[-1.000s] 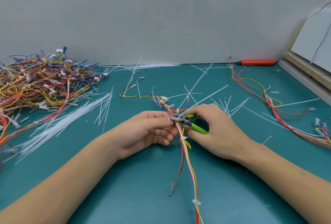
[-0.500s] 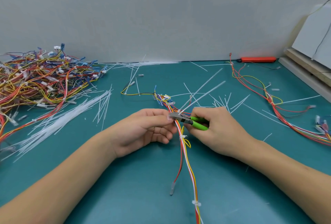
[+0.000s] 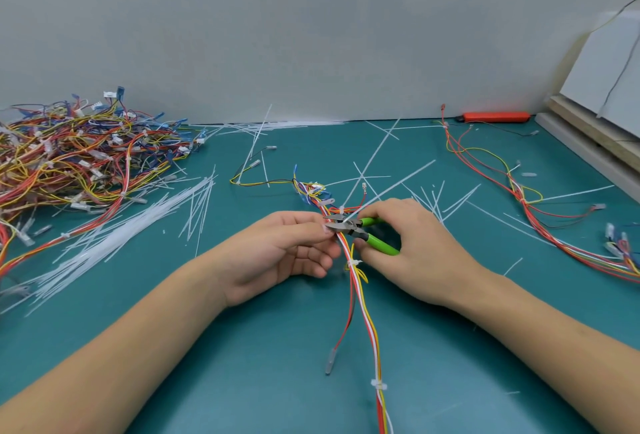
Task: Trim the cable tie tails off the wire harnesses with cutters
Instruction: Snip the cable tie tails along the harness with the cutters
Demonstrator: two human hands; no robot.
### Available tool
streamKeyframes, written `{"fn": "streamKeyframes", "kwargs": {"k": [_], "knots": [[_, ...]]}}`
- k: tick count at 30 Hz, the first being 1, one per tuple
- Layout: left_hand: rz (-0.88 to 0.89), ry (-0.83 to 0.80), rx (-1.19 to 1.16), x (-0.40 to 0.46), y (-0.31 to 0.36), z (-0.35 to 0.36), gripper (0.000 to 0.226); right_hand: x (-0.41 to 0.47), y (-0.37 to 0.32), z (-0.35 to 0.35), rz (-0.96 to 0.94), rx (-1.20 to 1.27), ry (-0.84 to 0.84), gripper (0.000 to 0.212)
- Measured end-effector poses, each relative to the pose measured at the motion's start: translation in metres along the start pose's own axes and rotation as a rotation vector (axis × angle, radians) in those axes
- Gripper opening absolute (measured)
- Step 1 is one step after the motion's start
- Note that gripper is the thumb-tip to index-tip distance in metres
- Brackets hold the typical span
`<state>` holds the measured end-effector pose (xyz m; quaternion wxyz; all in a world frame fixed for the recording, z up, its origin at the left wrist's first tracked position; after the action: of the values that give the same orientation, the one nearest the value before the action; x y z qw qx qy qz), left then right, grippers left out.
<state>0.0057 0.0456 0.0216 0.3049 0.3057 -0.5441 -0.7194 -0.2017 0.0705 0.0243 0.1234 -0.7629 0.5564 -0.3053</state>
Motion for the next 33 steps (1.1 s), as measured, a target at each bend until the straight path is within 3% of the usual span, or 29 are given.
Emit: {"fn": "streamKeyframes", "kwargs": {"k": [8,12,17,24,28,33], "knots": [[-0.005,0.006,0.001,0.0001,0.0005,0.0002,0.014,0.0010,0.0003,-0.0005,-0.006,-0.013,-0.017,0.025],[-0.006,0.005,0.011,0.0004,0.0001,0.0002,0.013,0.0021,0.0007,0.0000,-0.009,-0.019,-0.028,0.011],[-0.001,-0.003,-0.002,-0.0010,0.0003,0.0000,0.018,0.0005,0.0041,0.0010,0.040,0.038,-0.013,0.028],[-0.007,-0.005,0.007,-0.0012,0.0012,0.0011,0.014,0.0005,0.0002,0.0015,-0.008,0.055,-0.007,0.008],[-0.012,0.005,0.009,-0.0002,0.0009,0.0007,0.017,0.0011,-0.0004,-0.0003,-0.039,0.015,0.002,0.029],[-0.014,0.010,0.019,-0.0005,0.0011,0.0016,0.017,-0.0002,-0.0015,-0.0011,-0.058,-0.013,0.010,0.032]]}}
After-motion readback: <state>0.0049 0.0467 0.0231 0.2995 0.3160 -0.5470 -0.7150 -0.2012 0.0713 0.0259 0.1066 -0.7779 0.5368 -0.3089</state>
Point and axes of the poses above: each hand's wrist, its own x-axis towards the middle knuckle, its own z-axis out of the palm, y = z × x, the point moved 3 cm from there along x, towards the middle knuckle, and after that the axes turned 5 degrees about z, right-handed, at the moved point
